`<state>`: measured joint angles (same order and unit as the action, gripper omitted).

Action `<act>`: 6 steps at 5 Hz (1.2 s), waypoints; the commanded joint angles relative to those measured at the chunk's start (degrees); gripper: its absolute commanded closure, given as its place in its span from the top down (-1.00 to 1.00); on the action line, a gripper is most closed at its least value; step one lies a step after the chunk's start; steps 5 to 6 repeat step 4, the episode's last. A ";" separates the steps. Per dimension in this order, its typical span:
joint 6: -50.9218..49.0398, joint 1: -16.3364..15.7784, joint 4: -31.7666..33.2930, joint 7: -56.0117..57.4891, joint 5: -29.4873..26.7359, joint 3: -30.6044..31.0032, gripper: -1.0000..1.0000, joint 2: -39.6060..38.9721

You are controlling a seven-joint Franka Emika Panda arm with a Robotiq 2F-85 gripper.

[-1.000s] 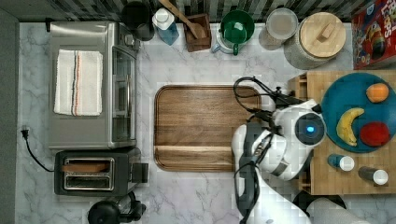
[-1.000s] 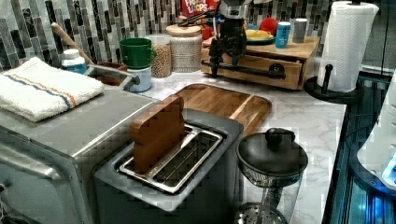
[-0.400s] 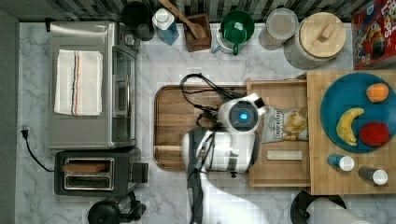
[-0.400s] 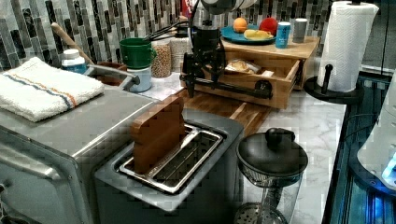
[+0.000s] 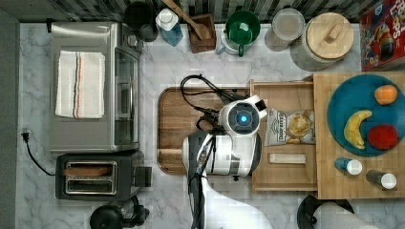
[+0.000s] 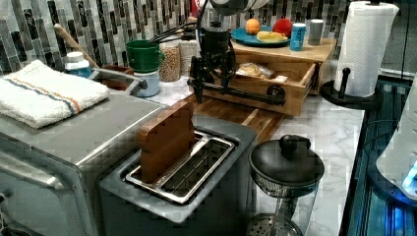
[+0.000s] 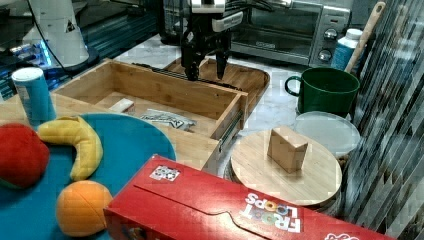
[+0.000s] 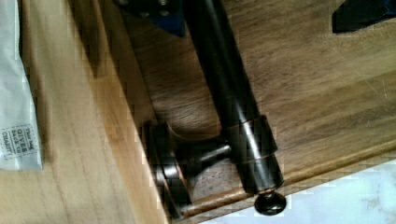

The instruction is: Open the drawer.

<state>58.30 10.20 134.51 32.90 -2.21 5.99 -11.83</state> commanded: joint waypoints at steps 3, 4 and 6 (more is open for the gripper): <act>-3.52 -7.40 -0.49 -3.48 -3.24 4.74 1.00 0.44; -3.53 -7.67 -0.49 -3.41 -3.33 4.48 1.00 0.46; -3.53 -7.67 -0.49 -3.41 -3.33 4.48 1.00 0.46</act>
